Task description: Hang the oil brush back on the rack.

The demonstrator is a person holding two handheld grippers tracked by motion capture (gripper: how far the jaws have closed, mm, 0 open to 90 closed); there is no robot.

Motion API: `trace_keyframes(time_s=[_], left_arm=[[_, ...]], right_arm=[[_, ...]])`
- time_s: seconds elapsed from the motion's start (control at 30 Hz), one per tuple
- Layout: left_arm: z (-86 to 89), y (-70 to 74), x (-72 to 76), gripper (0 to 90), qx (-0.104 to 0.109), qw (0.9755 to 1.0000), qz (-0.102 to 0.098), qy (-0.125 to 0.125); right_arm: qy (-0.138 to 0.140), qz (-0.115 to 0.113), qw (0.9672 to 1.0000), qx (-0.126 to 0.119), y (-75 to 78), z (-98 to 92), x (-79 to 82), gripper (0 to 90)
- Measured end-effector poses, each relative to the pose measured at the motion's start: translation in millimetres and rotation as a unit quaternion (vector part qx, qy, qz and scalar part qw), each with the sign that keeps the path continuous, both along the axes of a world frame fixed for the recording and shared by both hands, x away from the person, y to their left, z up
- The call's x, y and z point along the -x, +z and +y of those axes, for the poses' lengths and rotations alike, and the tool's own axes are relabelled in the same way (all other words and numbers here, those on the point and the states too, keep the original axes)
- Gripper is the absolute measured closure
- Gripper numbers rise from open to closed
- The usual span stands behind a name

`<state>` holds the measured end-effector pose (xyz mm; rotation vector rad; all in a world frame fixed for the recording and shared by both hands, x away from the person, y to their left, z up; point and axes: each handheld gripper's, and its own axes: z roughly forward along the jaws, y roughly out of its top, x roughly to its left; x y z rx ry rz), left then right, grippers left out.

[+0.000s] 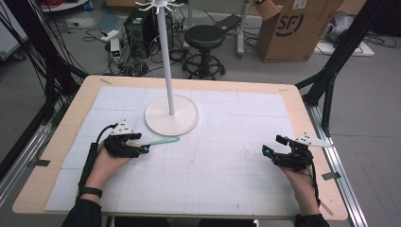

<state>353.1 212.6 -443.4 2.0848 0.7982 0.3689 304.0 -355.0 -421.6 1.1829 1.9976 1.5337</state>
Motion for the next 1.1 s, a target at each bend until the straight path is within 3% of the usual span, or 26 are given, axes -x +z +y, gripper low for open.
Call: trace_keyframes(time_s=[0.23,0.37,0.57,0.83,1.1], left_arm=[[-4.5,-5.6,-1.7,54.6,-0.026,0.9997,-0.003,-0.003],[-4.2,-6.5,-2.6,66.6,-0.018,0.9997,-0.003,-0.014],[-4.4,-7.1,-1.7,77.2,-0.011,0.9995,0.000,-0.028],[-4.5,-7.3,-1.6,77.6,-0.016,0.9992,-0.006,-0.037],[-2.8,-7.5,-3.3,78.8,-0.007,0.9992,0.002,-0.038]], right_arm=[[0.000,0.003,1.0000,-0.001,-0.1,0.3,0.0,14.8],[0.001,0.003,1.0000,-0.001,-0.3,0.0,-0.3,14.8],[0.003,0.003,1.0000,0.001,-0.5,0.6,-0.3,14.8],[0.004,0.005,1.0000,0.000,-0.6,0.8,-0.4,14.8],[0.006,0.005,1.0000,0.002,-1.1,2.1,-1.1,14.9]])
